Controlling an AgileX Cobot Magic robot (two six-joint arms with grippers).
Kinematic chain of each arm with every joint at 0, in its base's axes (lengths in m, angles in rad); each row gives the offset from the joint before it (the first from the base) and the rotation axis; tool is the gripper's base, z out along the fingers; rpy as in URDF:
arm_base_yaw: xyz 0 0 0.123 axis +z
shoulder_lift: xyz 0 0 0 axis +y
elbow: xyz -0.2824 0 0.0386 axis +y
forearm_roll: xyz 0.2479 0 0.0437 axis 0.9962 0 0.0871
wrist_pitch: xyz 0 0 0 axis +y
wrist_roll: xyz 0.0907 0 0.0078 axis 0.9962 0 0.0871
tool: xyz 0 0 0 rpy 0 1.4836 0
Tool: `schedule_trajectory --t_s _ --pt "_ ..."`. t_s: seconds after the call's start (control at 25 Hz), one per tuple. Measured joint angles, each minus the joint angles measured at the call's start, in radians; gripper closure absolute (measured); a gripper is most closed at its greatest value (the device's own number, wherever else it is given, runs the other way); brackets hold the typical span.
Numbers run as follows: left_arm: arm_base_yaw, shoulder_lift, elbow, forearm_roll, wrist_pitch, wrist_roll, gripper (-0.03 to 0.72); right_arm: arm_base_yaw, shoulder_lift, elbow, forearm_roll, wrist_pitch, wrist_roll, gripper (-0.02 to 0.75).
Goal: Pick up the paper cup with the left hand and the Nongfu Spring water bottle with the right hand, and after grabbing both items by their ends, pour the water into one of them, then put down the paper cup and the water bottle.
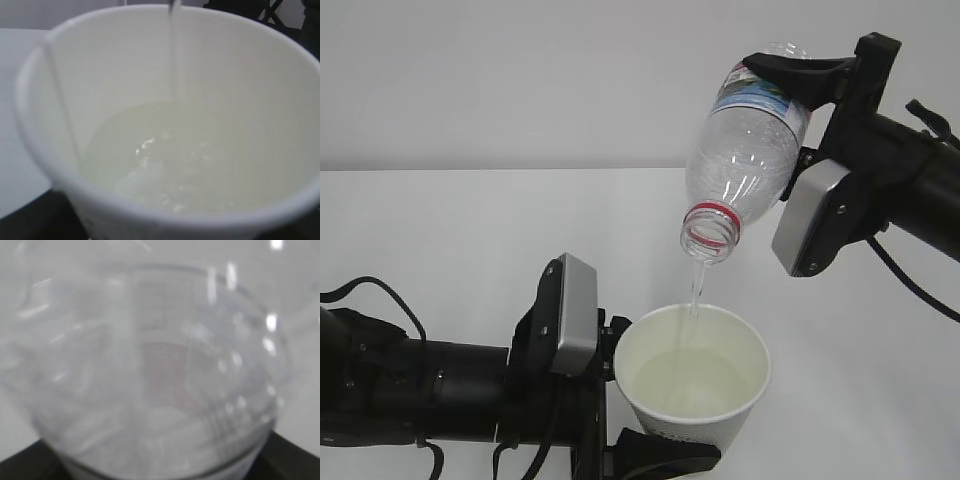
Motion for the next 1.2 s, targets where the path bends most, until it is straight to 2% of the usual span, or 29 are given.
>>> schedule_trajectory --t_s 1.2 --pt "0.000 0.000 0.000 0.013 -0.001 0.000 0.118 0.000 0.000 0.000 0.000 -0.002 0.000 0.256"
